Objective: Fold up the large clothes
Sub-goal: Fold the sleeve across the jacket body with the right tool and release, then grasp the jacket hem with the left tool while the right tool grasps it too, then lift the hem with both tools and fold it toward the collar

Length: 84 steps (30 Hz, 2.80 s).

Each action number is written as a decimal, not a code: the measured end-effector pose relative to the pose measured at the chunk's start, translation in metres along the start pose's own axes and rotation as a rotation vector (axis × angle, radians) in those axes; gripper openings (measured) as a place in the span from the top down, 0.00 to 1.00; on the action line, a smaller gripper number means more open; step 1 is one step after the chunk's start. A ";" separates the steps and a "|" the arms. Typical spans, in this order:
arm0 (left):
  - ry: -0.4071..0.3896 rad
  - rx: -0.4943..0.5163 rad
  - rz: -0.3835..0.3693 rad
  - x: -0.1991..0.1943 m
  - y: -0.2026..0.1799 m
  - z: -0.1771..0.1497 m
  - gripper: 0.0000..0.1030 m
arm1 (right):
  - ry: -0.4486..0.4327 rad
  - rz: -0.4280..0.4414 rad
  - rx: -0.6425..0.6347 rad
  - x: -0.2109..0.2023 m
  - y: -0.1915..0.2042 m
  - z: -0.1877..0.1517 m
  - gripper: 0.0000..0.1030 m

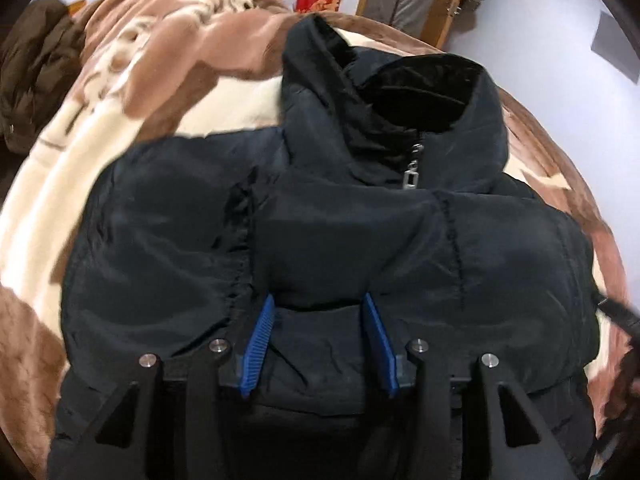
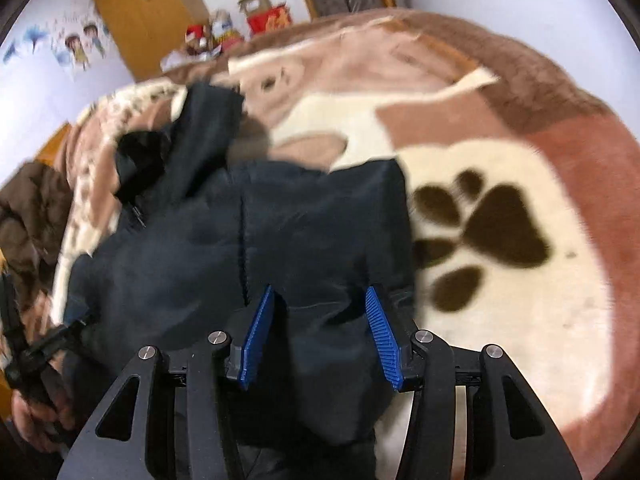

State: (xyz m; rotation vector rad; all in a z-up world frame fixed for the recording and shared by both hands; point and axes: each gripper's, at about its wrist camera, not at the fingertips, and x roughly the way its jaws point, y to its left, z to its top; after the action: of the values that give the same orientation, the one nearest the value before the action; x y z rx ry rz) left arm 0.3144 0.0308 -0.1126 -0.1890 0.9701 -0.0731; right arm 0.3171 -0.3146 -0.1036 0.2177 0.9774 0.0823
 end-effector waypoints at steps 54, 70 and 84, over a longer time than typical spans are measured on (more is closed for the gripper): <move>-0.082 0.007 -0.022 0.015 0.017 0.194 0.41 | -0.091 0.048 -0.151 0.027 0.100 0.165 0.52; -0.085 0.048 0.052 0.088 0.012 0.250 0.94 | -0.036 -0.073 -0.308 0.100 0.144 0.226 0.94; -0.282 -0.155 -0.131 -0.089 0.063 0.141 0.95 | -0.272 0.055 -0.237 -0.086 0.126 0.106 0.94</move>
State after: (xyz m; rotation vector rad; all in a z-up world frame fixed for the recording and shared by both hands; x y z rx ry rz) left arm 0.3788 0.1234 0.0253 -0.3946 0.6809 -0.0888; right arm 0.3604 -0.2210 0.0509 0.0353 0.6836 0.2124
